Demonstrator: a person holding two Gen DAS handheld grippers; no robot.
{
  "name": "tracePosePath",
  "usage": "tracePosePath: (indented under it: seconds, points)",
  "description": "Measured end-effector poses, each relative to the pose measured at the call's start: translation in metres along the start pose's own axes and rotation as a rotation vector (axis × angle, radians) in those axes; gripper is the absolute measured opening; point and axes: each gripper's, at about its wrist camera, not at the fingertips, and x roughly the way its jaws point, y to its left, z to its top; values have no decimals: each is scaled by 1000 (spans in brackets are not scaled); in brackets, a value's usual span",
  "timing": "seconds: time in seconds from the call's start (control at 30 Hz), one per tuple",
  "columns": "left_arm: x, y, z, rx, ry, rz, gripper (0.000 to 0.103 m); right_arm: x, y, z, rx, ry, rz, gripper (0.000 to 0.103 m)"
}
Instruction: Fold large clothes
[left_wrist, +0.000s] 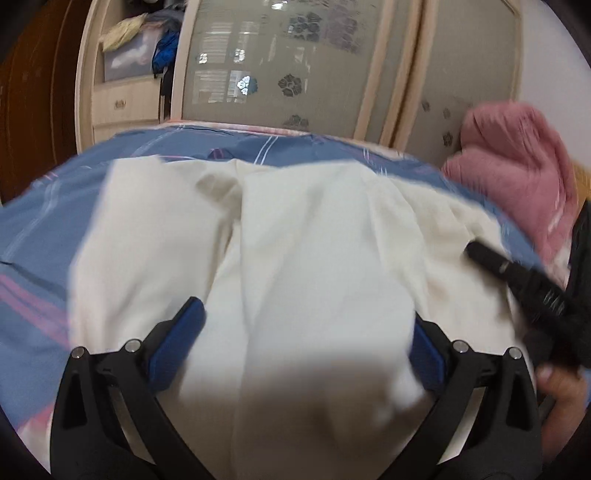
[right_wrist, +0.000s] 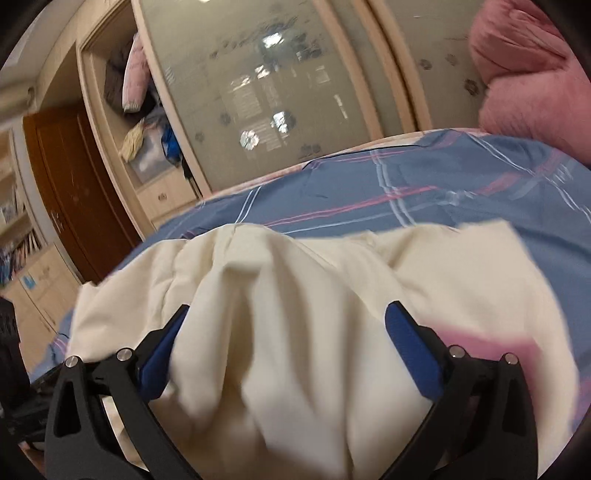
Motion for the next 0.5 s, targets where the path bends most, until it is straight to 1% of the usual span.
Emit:
tracePosePath:
  seconds: [0.03, 0.07, 0.1, 0.13, 0.17, 0.2, 0.23, 0.3, 0.37, 0.43, 0.5]
  points:
    - [-16, -2, -9, 21, 5, 18, 101, -15, 1, -8, 3, 3, 39, 102]
    - [-34, -3, -17, 30, -5, 15, 101, -39, 1, -16, 18, -6, 85, 102]
    - [-68, -3, -33, 48, -43, -32, 101, -56, 3, -21, 33, -19, 117, 102]
    - [-89, -7, -43, 79, -67, -59, 101, -80, 4, -28, 51, -42, 157, 102]
    - [-114, -18, -51, 134, -79, -33, 101, -92, 6, -30, 65, -40, 150, 102]
    - [-130, -26, -55, 173, -93, -25, 101, -108, 14, -29, 82, -4, 143, 102]
    - [-150, -33, -62, 212, -116, -27, 101, -122, 20, -29, 86, 0, 149, 102]
    - [-183, -41, -79, 265, -155, -24, 101, -161, 36, -32, 85, -23, 163, 102]
    - [-217, -45, -101, 328, -180, -11, 101, -201, 52, -43, 48, -22, 188, 102]
    - [-243, -42, -121, 355, -187, -9, 101, -240, 64, -61, 2, -23, 197, 102]
    - [-275, -29, -146, 331, -201, -29, 101, -281, 74, -80, -51, -40, 212, 102]
